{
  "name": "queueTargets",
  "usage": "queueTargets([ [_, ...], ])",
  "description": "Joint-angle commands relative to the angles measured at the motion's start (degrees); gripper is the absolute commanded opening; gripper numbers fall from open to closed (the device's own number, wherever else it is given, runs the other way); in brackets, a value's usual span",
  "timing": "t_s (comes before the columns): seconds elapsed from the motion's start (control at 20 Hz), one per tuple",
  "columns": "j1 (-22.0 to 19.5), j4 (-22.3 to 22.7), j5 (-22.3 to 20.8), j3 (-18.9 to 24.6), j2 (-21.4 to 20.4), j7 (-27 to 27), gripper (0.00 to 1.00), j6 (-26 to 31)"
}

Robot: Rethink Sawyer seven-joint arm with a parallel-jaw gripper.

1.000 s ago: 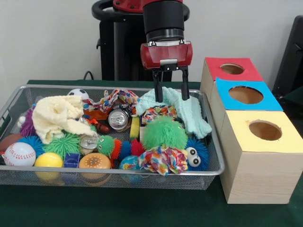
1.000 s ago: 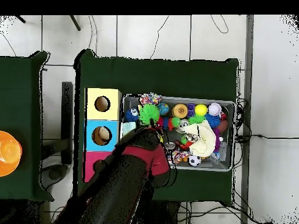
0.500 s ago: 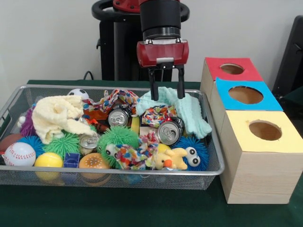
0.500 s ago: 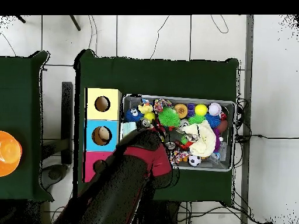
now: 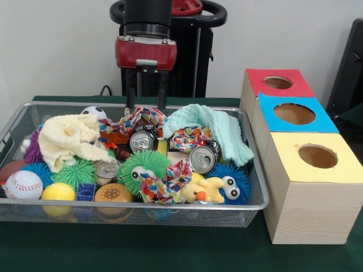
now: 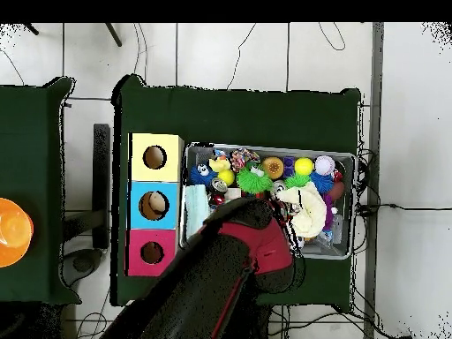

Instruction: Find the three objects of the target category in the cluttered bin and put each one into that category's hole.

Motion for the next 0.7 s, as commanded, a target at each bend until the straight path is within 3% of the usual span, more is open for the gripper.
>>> queueTargets([
  [0.05, -4.68, -0.28, -3.79, 2.90, 3.11, 5.85, 1.00, -6.46],
  [0.7, -9.33, -0.66, -3.78, 6.36, 3.26, -3.28, 1.00, -2.85],
])
